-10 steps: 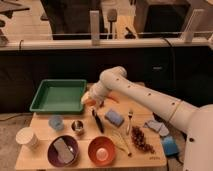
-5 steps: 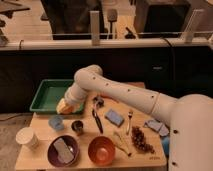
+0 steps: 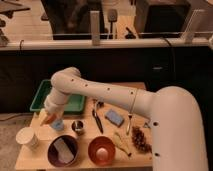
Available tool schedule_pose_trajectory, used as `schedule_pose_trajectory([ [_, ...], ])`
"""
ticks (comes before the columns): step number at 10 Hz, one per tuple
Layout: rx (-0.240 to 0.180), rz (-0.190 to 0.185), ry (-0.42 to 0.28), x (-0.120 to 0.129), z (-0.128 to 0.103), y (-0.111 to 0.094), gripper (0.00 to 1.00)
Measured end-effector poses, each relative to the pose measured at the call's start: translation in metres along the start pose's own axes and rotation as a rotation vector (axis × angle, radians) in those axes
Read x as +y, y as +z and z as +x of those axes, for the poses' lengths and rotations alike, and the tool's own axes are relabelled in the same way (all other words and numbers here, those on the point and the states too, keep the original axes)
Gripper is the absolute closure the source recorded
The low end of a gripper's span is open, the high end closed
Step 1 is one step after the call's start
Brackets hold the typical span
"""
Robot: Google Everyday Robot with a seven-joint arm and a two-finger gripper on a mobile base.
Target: Place apple in paper cup
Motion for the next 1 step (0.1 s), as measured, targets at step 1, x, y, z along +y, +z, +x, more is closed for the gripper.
schedule_pose_trajectory([
  [1, -0.021, 0.006, -0.022, -0.009, 0.0029, 0.0067, 1.0],
])
